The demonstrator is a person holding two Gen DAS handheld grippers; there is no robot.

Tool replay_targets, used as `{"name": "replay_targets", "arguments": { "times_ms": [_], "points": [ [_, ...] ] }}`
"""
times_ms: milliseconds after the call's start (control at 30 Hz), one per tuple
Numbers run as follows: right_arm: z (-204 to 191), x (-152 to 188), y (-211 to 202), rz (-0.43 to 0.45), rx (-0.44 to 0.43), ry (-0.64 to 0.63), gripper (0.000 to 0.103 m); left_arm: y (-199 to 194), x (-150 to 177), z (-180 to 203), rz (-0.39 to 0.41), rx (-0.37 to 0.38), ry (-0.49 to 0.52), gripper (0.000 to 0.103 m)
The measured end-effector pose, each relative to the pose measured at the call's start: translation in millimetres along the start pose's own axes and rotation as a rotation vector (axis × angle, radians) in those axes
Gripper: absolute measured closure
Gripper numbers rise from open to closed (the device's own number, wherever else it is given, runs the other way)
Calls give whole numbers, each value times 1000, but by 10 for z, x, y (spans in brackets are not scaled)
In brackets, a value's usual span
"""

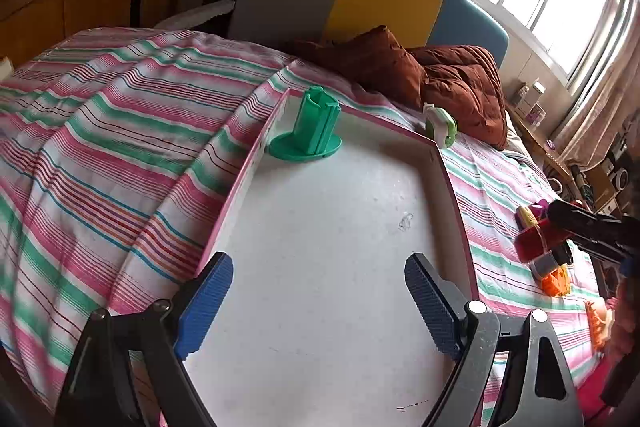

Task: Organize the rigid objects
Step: 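Lower the red cylinder into the tray beside the green stand, open right gripper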

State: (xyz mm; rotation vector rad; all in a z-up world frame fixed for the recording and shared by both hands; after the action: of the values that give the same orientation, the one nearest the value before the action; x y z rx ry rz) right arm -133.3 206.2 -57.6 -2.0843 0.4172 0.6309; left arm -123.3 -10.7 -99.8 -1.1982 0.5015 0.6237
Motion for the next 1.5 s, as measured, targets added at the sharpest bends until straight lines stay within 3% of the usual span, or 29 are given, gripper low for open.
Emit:
{"name": "replay_targets", "arguments": {
  "times_ms": [167, 367, 567, 633, 700, 767, 900, 1100, 1500],
  "points": [
    [-329, -166, 560, -75, -48, 1, 78, -45, 24, -64, 4, -13, -23, 13],
    [-523, -311, 1168, -139, -41, 10, 78, -106, 44, -119, 14, -5, -20, 14],
    [-536, -379, 1606, -213, 55, -11, 77, -134, 52, -137, 19, 11, -23, 13],
    [-497, -446, 1664, -195, 89, 11, 75, -137, 52, -142, 18, 15, -24, 13],
    [-432, -527, 1696, -166, 108, 58, 67, -146, 51, -148, 22, 16, -28, 13],
    [-382, -592, 1686, -138, 121, 101, 59, -162, 46, -166, 28, 14, -34, 13],
    [-325, -639, 1545, -84, 66, 167, 59, -174, 33, -183, 35, 2, -39, 10],
    [-260, -497, 1315, -88, 92, 143, 59, -178, 66, -130, 30, 2, -22, 8],
    [-226, -63, 609, -71, 205, -58, 59, -238, 120, 47, 28, 37, -1, 5]
  ]
}}
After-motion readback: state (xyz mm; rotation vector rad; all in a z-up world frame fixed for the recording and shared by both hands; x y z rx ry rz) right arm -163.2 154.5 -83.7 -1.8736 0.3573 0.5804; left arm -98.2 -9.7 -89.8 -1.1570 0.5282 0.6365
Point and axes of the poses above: each gripper's, at about its wrist camera, not at the fingertips, and y roughly the way its jaws point, z to its right, x to its underside, the point moved 6 cm from there along y, roughly the way its jaws point, and after that the axes turned 3 degrees about z, right-handed, at the moved point
